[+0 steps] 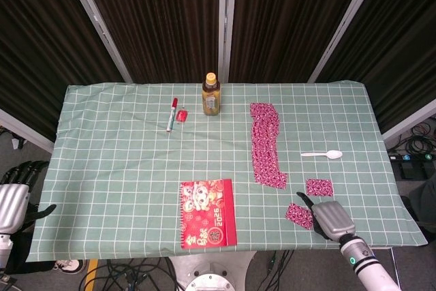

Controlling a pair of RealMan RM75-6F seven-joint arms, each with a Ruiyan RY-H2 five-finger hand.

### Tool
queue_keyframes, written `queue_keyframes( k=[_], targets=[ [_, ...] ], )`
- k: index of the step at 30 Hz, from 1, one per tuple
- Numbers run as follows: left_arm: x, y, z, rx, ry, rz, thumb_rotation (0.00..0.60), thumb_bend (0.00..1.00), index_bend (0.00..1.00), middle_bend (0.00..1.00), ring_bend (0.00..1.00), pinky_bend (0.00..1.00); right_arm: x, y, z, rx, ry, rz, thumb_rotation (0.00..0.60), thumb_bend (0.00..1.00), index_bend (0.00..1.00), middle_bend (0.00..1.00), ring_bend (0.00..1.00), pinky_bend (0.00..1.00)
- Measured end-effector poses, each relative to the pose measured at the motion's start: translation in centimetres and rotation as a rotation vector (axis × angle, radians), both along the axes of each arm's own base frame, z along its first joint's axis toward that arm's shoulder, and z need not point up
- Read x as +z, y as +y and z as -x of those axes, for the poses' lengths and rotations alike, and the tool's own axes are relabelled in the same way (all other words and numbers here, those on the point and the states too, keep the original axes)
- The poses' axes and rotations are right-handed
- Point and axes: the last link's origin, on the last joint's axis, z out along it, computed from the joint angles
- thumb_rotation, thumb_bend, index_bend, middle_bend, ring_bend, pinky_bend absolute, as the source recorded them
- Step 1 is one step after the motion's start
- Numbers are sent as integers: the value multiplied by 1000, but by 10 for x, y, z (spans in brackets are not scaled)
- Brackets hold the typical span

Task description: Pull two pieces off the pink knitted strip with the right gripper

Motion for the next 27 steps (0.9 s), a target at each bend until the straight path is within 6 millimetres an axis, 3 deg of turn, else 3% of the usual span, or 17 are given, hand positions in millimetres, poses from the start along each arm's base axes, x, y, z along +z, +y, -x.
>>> queue_keyframes(
  k=[3, 7, 9, 11, 12, 14, 19, 24, 27],
  targets=[
    [0, 0, 0, -2, 0, 0, 600, 95, 148, 142, 102, 173, 16, -5, -7, 31, -46, 103, 600, 917, 84, 914, 802, 688],
    [-1, 2, -2, -5, 0, -1, 600, 95, 148, 142, 102, 173, 38, -14, -13, 78, -122, 268, 600, 657, 148, 834, 718, 654],
    [-2, 2, -3, -8, -2, -2, 600, 95, 148, 142, 102, 173, 51, -18, -13, 121, -151, 375, 600, 522, 159, 640, 553, 550],
    [-2, 3, -4, -13, -1, -4, 600, 95, 148, 142, 102, 173, 63, -22, -7, 162, -139, 463, 600, 417, 102, 389, 293, 358],
    [-2, 4, -5, -16, -1, -6, 600, 95, 148, 142, 102, 173, 71, -23, 0, 183, -106, 508, 600, 346, 45, 191, 118, 178],
    [-3, 5, -7, -21, 0, -9, 600, 95, 148, 142, 102, 173, 81, -24, 11, 197, -33, 545, 600, 262, 0, 22, 0, 14],
    [-3, 6, -11, -33, -1, -23, 600, 95, 148, 142, 102, 173, 90, -20, 35, 99, 73, 527, 600, 157, 0, 0, 0, 0],
    [-1, 4, -13, -48, 3, -33, 600, 95, 148, 142, 102, 173, 106, -9, 56, 27, 84, 548, 600, 153, 0, 0, 0, 0],
    [0, 2, -11, -44, 4, -28, 600, 95, 148, 142, 102, 173, 109, -7, 58, 22, 83, 550, 600, 153, 0, 0, 0, 0]
  ],
)
